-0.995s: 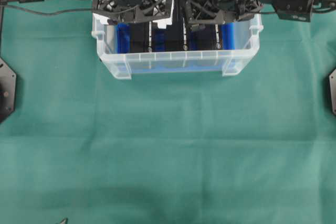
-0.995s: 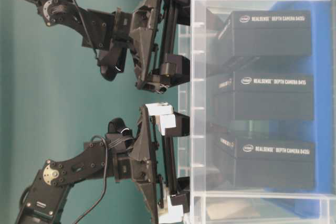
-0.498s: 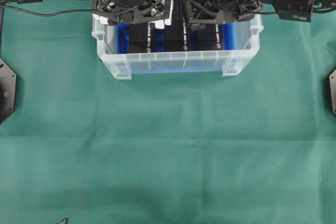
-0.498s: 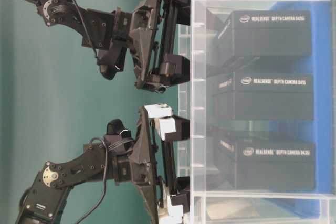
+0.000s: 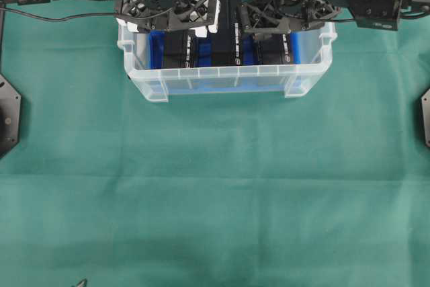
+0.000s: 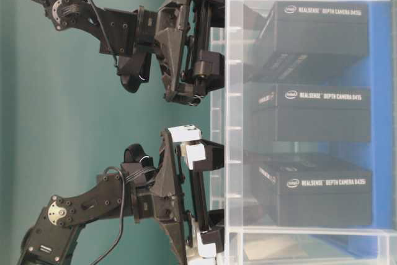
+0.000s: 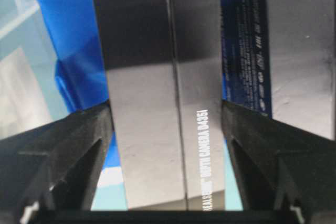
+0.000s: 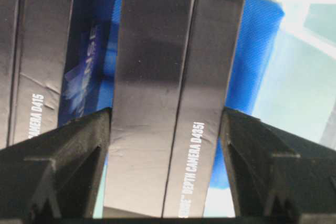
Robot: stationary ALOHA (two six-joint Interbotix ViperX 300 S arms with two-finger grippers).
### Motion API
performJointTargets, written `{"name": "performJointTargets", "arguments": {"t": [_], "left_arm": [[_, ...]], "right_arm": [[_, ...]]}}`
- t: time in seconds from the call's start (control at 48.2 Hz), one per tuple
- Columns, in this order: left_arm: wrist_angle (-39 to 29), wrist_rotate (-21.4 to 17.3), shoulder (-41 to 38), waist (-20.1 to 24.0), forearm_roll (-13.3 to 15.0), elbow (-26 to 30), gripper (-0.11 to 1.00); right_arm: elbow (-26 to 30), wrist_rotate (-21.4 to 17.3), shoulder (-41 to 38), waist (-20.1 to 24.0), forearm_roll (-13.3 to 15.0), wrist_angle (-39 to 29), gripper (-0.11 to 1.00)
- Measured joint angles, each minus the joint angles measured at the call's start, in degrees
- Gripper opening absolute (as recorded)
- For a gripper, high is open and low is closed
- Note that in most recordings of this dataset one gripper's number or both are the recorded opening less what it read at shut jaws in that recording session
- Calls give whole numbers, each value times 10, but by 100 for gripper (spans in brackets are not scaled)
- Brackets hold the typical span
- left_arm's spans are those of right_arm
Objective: Take the box out of the case with both arms.
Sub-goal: 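Close left gripper on left box and right gripper on right box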
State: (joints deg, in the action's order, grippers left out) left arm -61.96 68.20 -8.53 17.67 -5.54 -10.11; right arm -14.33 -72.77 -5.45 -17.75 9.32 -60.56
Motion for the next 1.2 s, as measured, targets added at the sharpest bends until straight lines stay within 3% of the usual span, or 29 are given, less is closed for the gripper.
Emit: {"name": "performJointTargets", "arguments": {"t": [0.684, 1.203], "left_arm": [[-32, 8, 4, -1, 8, 10, 63], [-113, -1, 26, 4, 6, 97, 63]], "right_arm": [[32, -1, -1, -3, 2, -26, 65], [101, 1, 22, -7, 7, -77, 65]]}}
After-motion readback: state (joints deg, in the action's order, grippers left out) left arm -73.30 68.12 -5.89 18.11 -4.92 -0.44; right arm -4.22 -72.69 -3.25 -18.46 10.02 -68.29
